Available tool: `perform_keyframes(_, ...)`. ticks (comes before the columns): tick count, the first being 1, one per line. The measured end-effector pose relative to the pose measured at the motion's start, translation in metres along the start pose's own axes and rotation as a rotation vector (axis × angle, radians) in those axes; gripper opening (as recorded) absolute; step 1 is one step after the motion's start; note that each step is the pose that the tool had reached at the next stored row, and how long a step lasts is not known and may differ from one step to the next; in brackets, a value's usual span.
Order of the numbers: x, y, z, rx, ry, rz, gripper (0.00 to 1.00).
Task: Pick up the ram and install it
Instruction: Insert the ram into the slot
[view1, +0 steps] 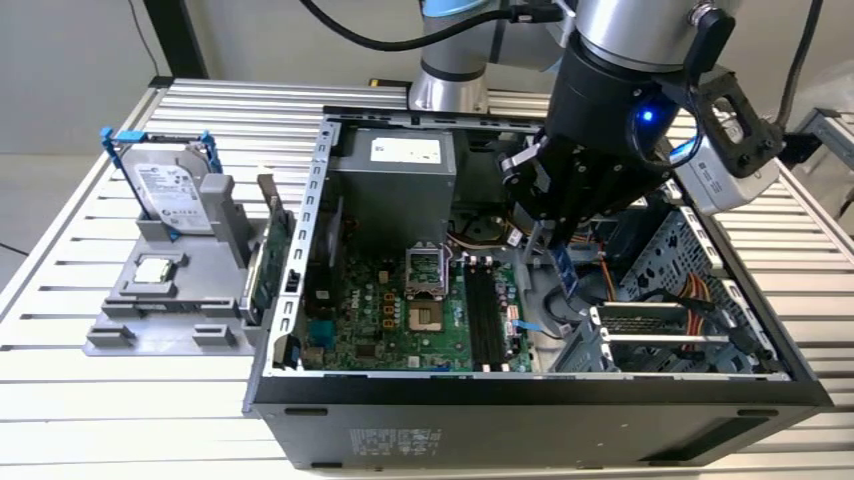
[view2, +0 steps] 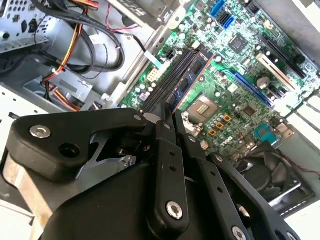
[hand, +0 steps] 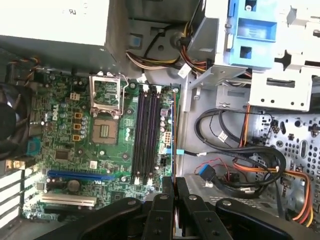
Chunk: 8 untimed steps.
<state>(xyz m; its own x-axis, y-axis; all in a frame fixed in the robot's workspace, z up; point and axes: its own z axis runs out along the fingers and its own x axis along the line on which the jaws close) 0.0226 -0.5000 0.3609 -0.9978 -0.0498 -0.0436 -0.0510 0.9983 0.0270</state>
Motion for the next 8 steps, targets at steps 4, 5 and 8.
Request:
perform_keyframes(4, 0.0005, 0.0, 0.002, 0.0017, -0.0011, 0.039, 0.0)
perform_keyframes(5, 0.0006, -0.0001, 0.0025, 0.002, -0.0013, 0.048, 0.0)
perform_keyframes(8, 0.0007, -0.0001, 0.0031, 0.0028, -0.0017, 0.065, 0.0)
